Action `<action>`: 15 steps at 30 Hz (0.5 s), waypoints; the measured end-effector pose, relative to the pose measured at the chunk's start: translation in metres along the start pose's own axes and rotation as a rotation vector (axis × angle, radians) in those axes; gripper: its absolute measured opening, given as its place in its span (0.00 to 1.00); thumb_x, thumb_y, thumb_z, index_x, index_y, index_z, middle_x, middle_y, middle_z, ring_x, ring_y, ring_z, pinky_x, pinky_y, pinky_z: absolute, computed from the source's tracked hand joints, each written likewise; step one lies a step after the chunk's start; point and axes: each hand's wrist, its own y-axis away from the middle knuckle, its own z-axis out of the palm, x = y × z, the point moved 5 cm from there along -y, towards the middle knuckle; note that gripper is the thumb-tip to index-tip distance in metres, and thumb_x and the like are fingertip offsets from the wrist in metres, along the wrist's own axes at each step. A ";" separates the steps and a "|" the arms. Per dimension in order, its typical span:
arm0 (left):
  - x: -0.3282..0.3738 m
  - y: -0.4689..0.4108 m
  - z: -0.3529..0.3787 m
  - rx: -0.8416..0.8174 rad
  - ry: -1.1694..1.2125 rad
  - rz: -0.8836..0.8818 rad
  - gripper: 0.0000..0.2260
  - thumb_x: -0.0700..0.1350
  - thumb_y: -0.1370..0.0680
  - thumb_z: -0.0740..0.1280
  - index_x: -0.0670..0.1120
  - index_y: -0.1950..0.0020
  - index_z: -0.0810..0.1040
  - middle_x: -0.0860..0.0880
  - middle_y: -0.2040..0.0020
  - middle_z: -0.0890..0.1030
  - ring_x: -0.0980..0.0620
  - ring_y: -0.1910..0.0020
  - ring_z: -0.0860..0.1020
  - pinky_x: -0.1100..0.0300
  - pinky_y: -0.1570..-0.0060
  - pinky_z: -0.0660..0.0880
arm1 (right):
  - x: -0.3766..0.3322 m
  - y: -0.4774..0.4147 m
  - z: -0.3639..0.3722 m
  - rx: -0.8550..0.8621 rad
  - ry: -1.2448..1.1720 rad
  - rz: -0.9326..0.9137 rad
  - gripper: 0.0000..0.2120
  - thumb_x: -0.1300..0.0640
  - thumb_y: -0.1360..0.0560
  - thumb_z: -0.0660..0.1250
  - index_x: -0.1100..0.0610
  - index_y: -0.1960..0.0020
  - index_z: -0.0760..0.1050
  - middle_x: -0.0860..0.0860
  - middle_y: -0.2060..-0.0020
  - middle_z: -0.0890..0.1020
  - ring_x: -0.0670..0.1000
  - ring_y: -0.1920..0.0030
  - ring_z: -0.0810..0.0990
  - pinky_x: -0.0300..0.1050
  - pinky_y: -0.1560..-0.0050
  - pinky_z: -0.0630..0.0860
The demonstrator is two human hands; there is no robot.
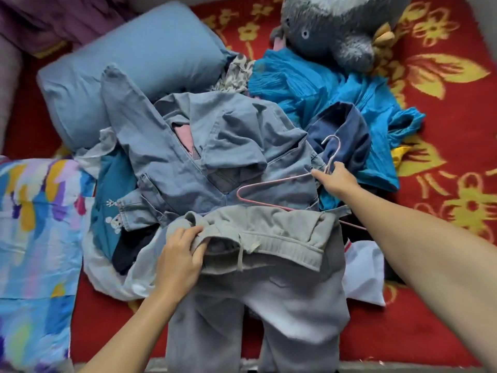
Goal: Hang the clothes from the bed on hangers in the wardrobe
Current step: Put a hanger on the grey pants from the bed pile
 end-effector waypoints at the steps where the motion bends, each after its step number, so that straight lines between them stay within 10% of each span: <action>1: -0.001 0.000 0.000 -0.011 0.004 -0.004 0.20 0.53 0.27 0.61 0.47 0.40 0.79 0.47 0.46 0.79 0.45 0.44 0.76 0.47 0.44 0.74 | 0.001 -0.002 0.005 -0.004 -0.007 0.003 0.30 0.30 0.32 0.63 0.56 0.47 0.69 0.55 0.47 0.78 0.59 0.45 0.77 0.57 0.42 0.72; 9: 0.008 -0.014 -0.027 0.050 0.005 -0.067 0.11 0.51 0.22 0.64 0.49 0.46 0.82 0.47 0.52 0.82 0.44 0.49 0.79 0.53 0.52 0.73 | -0.061 0.067 -0.015 0.097 -0.272 -0.360 0.20 0.37 0.27 0.62 0.49 0.69 0.79 0.50 0.65 0.82 0.55 0.58 0.81 0.53 0.53 0.76; 15: 0.009 -0.027 -0.062 0.088 0.052 -0.252 0.12 0.52 0.22 0.64 0.47 0.54 0.83 0.42 0.55 0.83 0.39 0.51 0.78 0.51 0.54 0.72 | -0.111 0.184 -0.066 0.069 -0.435 -0.765 0.17 0.47 0.25 0.68 0.56 0.68 0.80 0.48 0.71 0.81 0.48 0.69 0.78 0.47 0.62 0.74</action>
